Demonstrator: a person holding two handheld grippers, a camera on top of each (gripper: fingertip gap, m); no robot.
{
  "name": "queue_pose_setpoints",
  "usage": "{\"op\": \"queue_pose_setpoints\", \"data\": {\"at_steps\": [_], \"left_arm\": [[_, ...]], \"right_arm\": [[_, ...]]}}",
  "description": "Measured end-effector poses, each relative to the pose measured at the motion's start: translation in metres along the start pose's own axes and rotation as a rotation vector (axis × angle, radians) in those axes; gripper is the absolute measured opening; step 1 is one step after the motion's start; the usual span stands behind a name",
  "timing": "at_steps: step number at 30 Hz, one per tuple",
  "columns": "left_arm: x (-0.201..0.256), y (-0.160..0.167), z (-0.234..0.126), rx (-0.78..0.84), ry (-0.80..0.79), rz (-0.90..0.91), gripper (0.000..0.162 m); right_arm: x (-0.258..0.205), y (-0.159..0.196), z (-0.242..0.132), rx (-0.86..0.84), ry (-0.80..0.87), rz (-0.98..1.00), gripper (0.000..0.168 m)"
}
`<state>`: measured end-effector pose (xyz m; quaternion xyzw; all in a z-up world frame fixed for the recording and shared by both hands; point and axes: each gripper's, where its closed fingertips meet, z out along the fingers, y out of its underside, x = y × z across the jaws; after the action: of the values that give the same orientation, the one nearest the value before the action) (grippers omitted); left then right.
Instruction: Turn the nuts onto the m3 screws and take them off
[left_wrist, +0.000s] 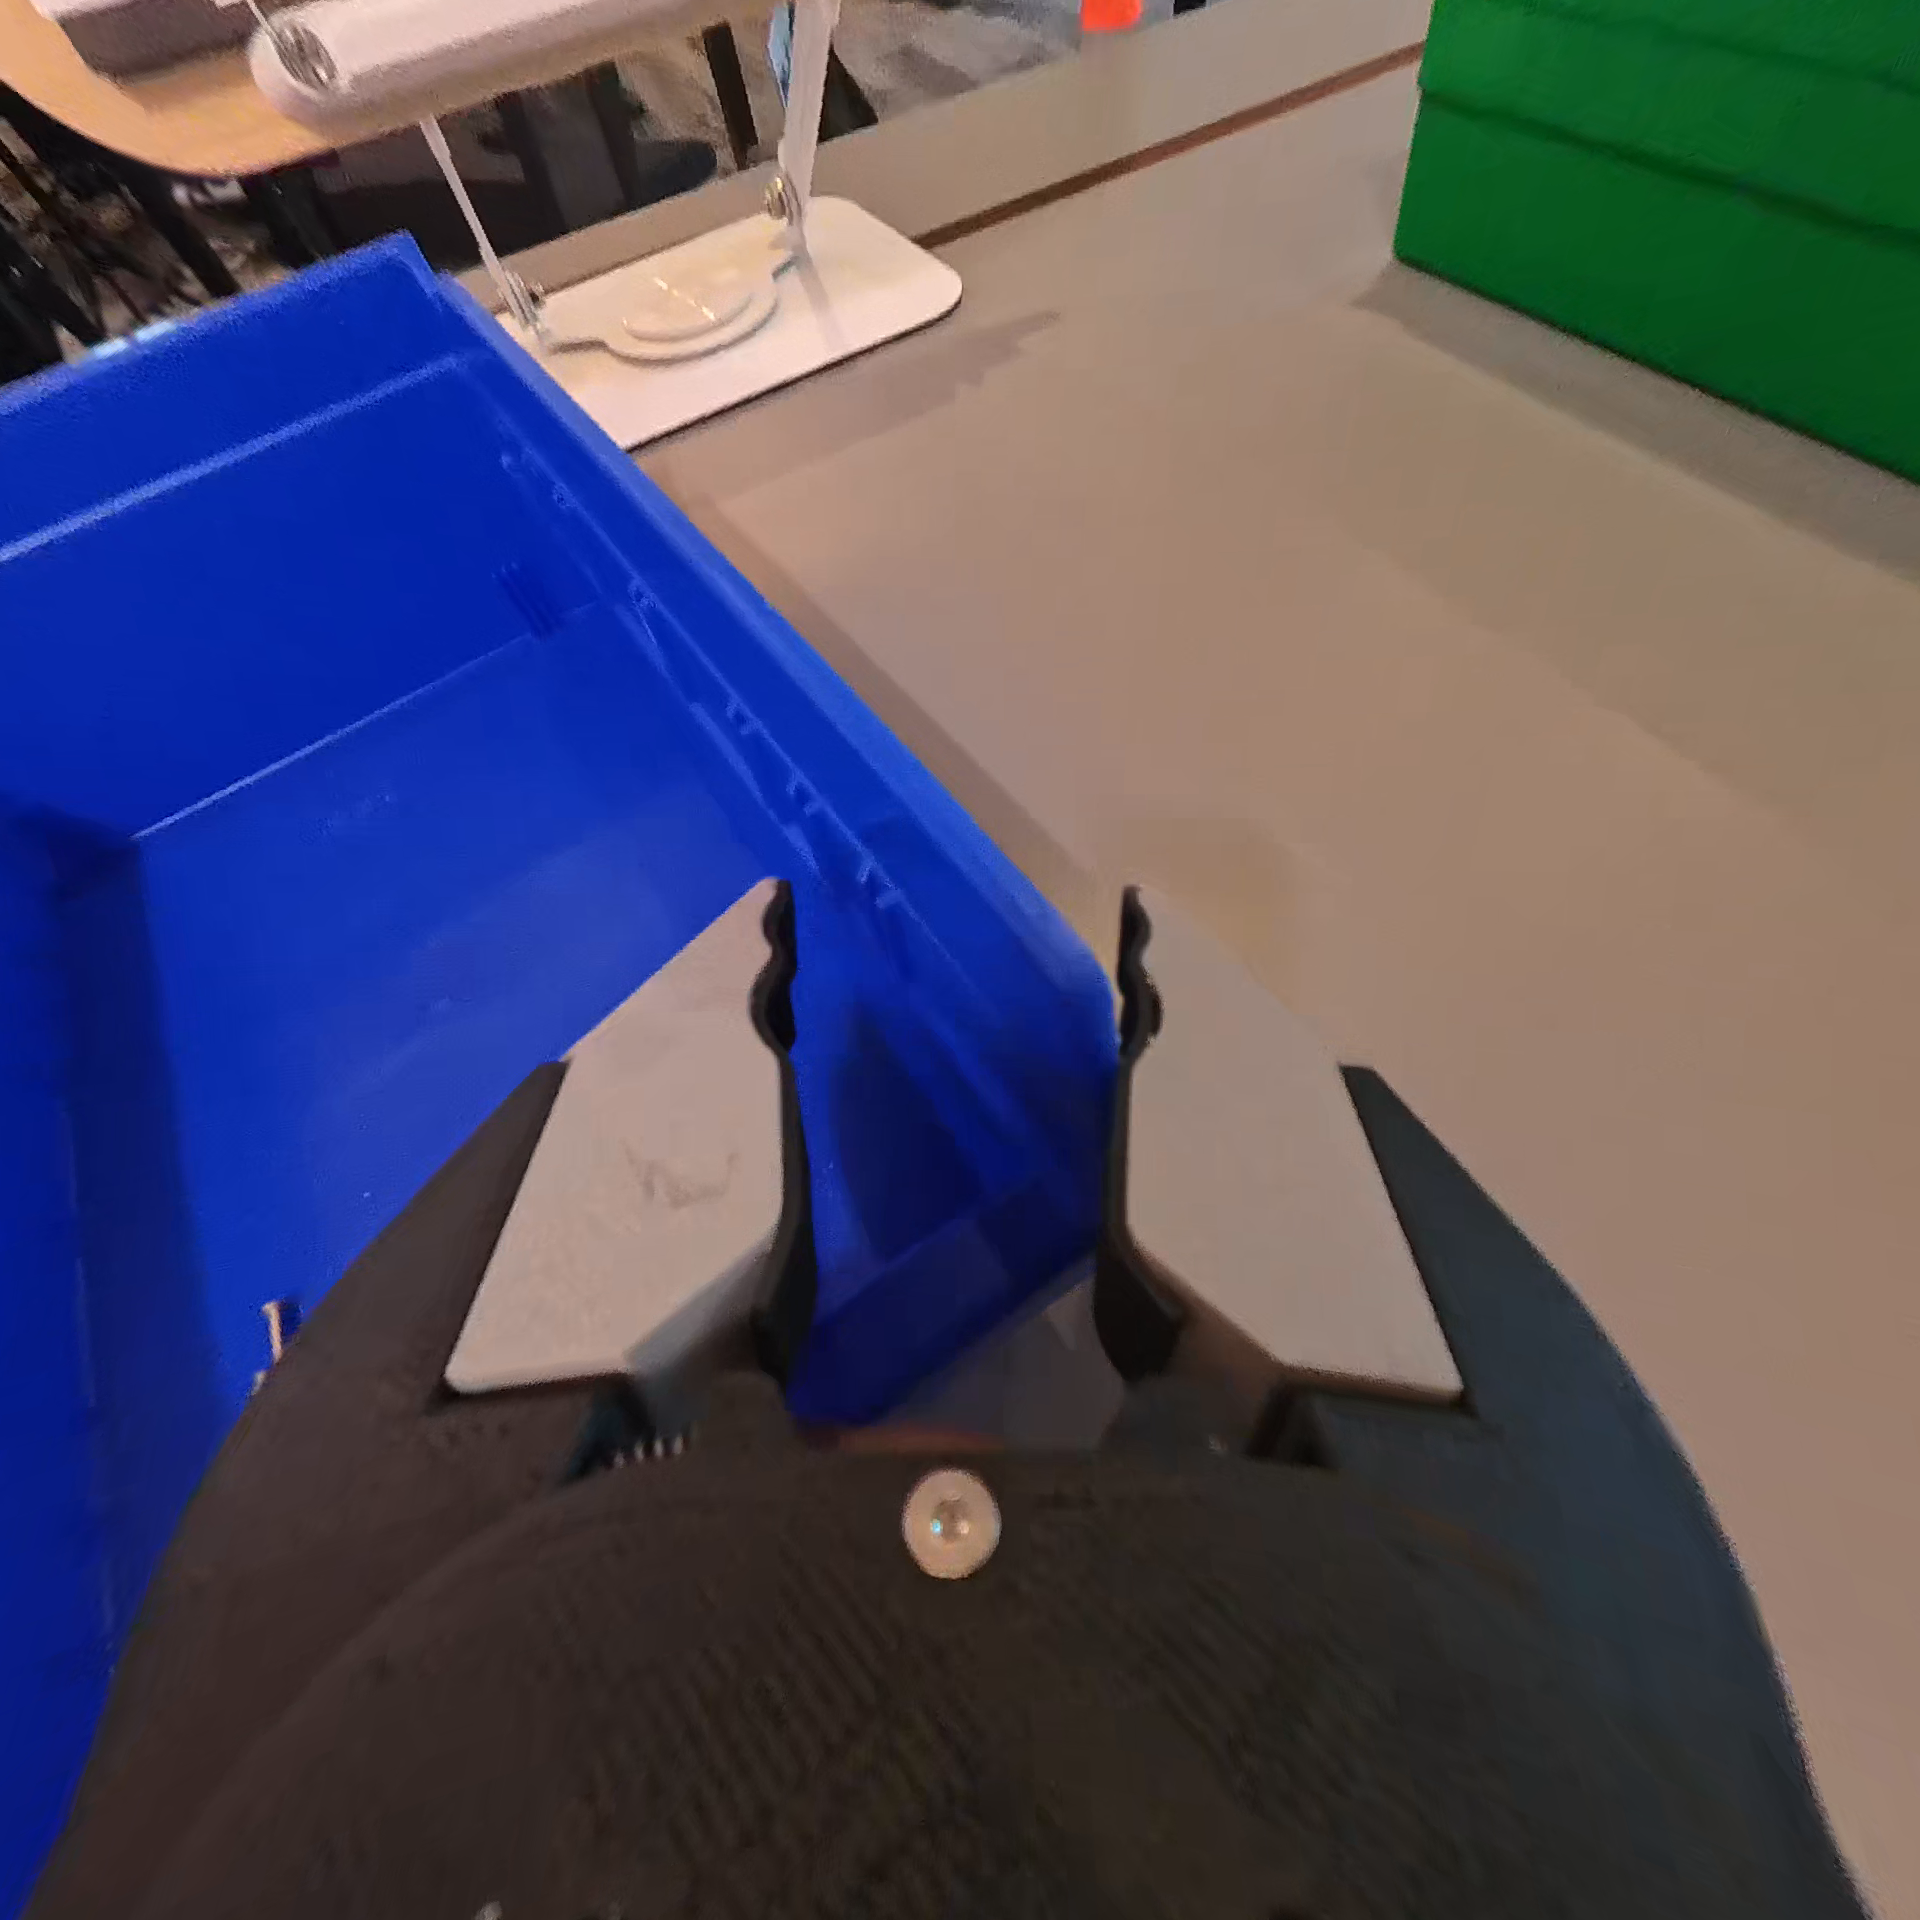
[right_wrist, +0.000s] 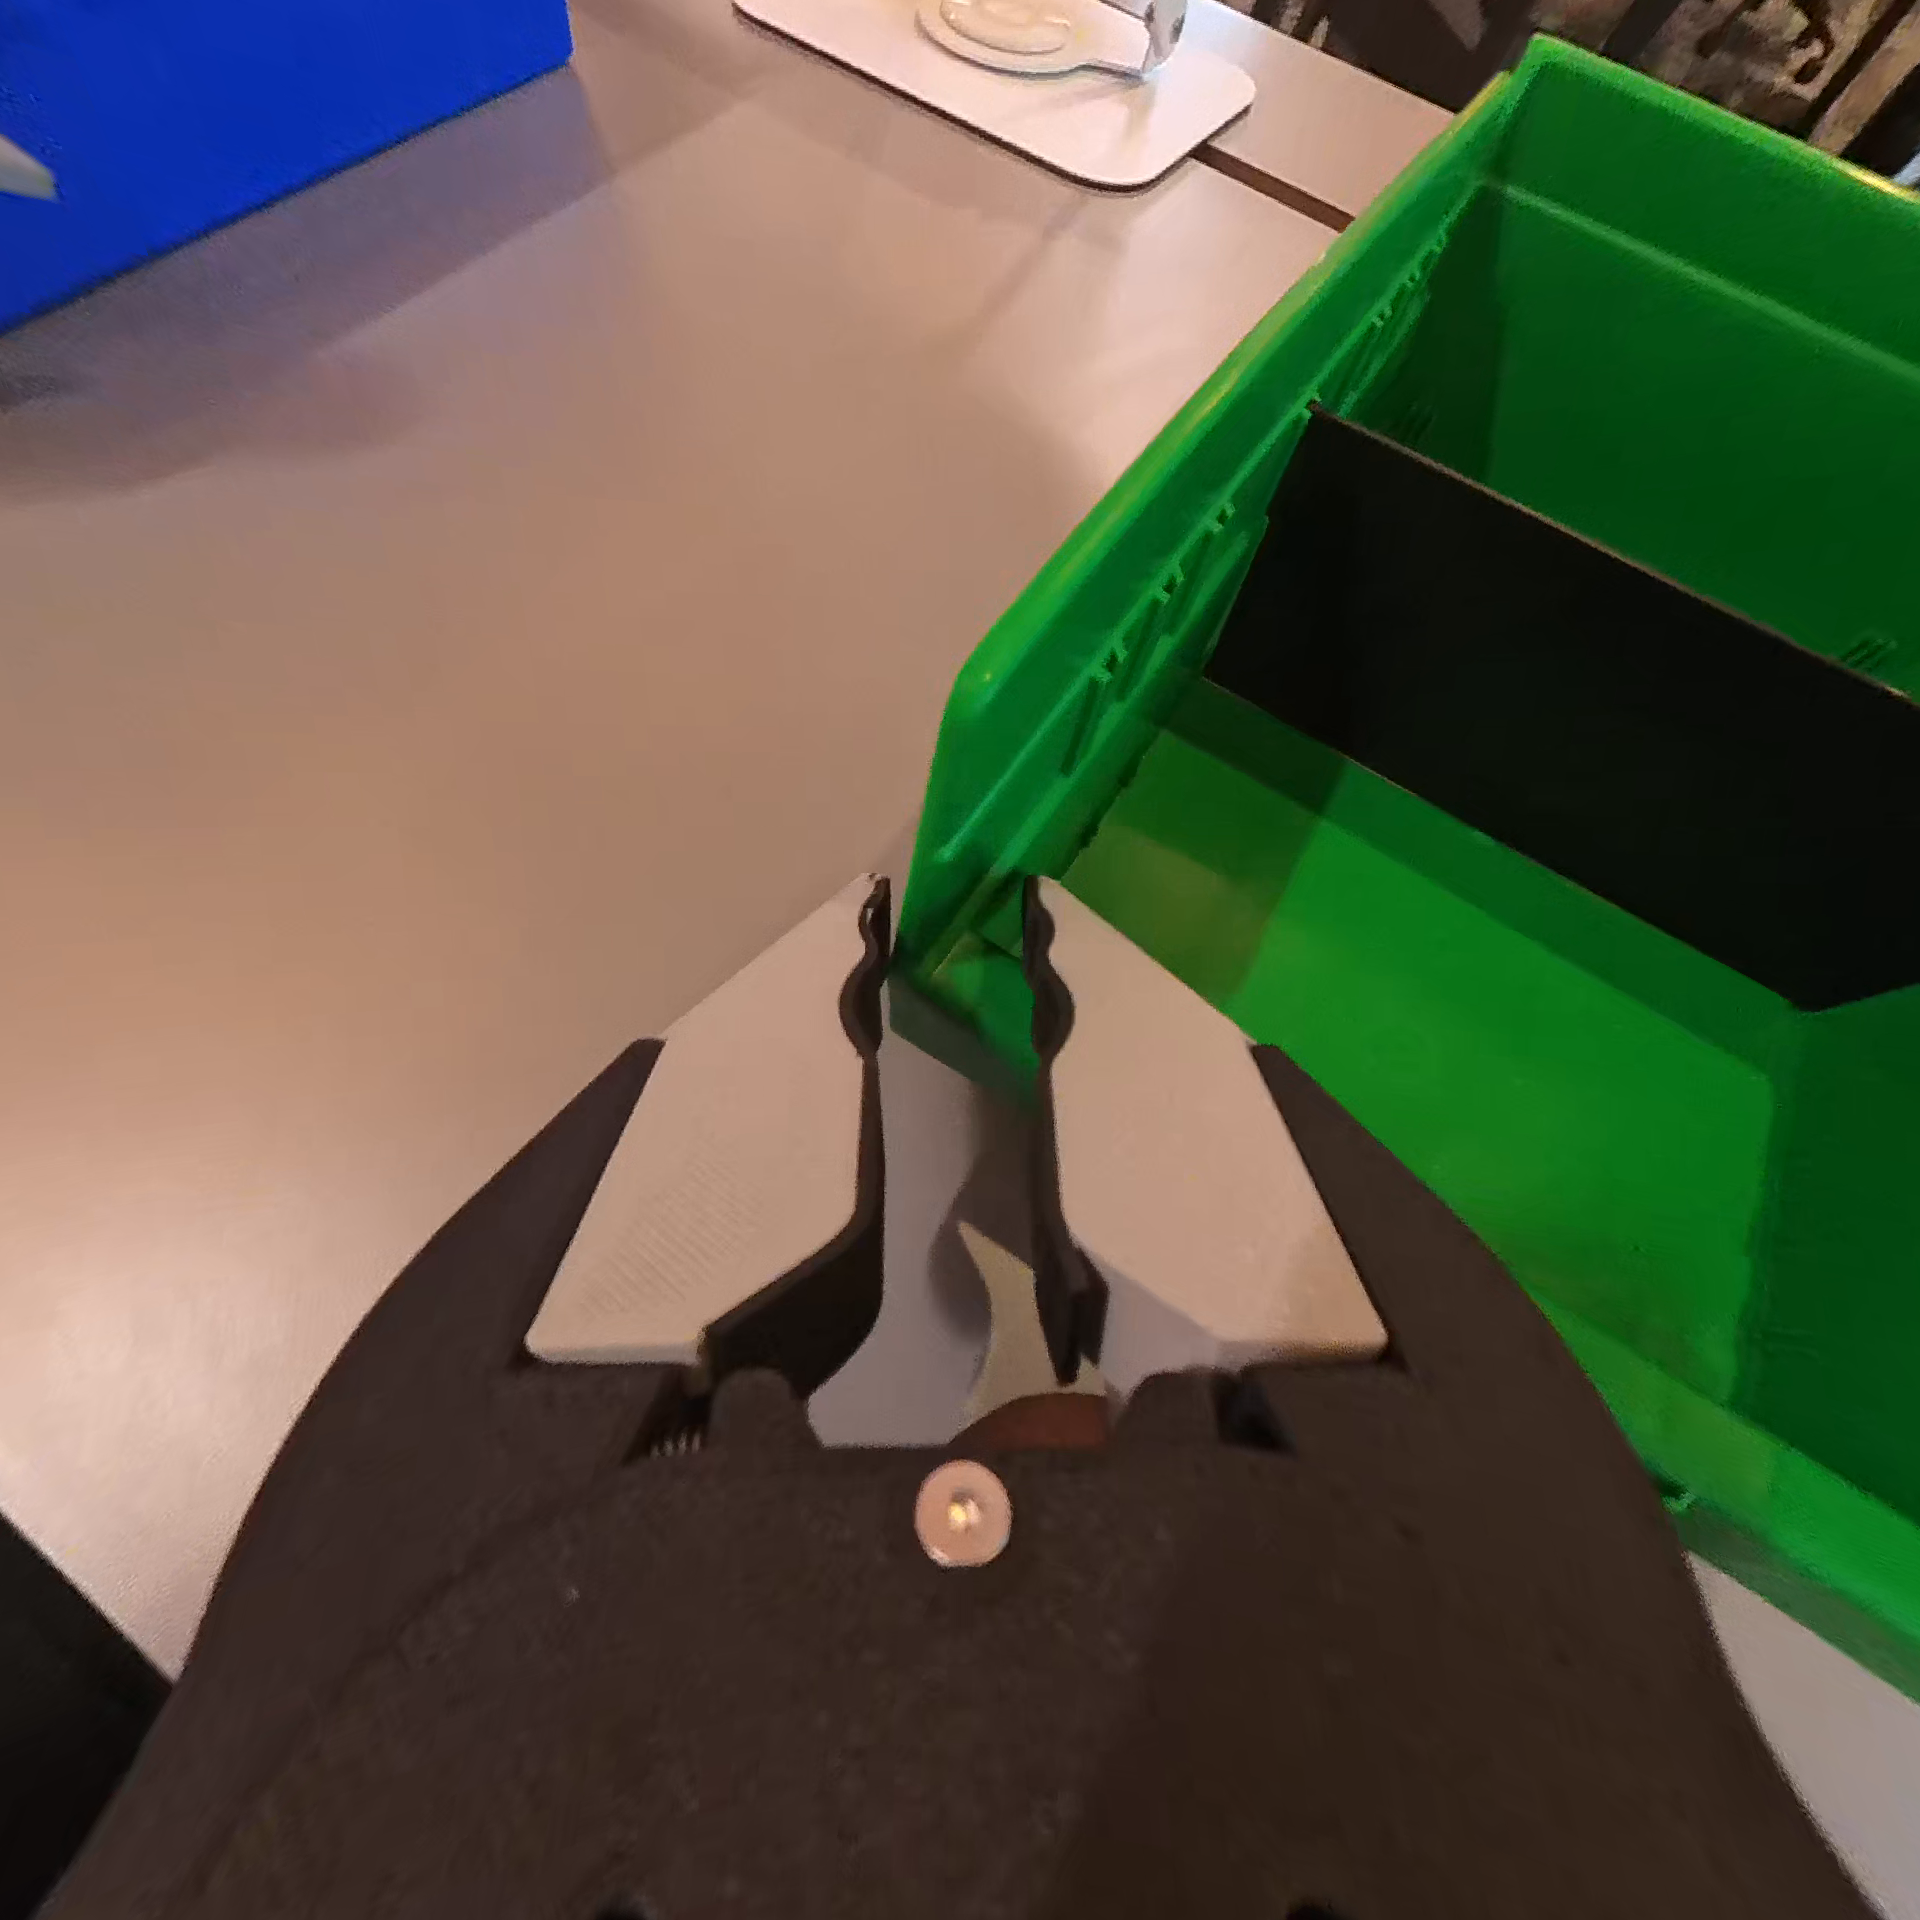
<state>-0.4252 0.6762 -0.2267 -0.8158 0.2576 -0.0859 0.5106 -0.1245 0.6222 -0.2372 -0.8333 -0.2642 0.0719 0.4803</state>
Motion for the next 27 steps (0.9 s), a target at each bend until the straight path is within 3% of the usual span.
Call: {"op": "queue_pose_setpoints", "data": {"at_steps": [3, 10, 14, 18, 24, 27], "left_arm": [[0.003, 0.002, -0.006, 0.041, 0.004, -0.004, 0.068], [-0.007, 0.004, -0.009, 0.063, 0.019, 0.008, 0.066], [-0.018, 0.003, -0.003, 0.058, 0.019, -0.008, 0.068], [-0.016, -0.001, -0.012, 0.088, -0.008, 0.026, 0.07], [0.018, -0.055, -0.059, 0.26, -0.045, 0.161, 0.064], [0.044, -0.068, -0.061, 0.317, 0.0, 0.175, 0.061]], "right_arm": [[0.008, 0.002, -0.004, 0.0, 0.102, -0.048, 0.035], [0.006, -0.005, 0.014, -0.014, 0.105, -0.063, 0.023], [0.018, -0.01, 0.019, -0.065, 0.231, -0.03, 0.03], [0.012, -0.056, -0.014, 0.097, 0.426, -0.122, 0.04], [-0.029, -0.1, 0.003, 0.196, 0.372, -0.125, 0.067], [-0.038, -0.107, 0.028, 0.201, 0.321, -0.086, 0.073]]}}
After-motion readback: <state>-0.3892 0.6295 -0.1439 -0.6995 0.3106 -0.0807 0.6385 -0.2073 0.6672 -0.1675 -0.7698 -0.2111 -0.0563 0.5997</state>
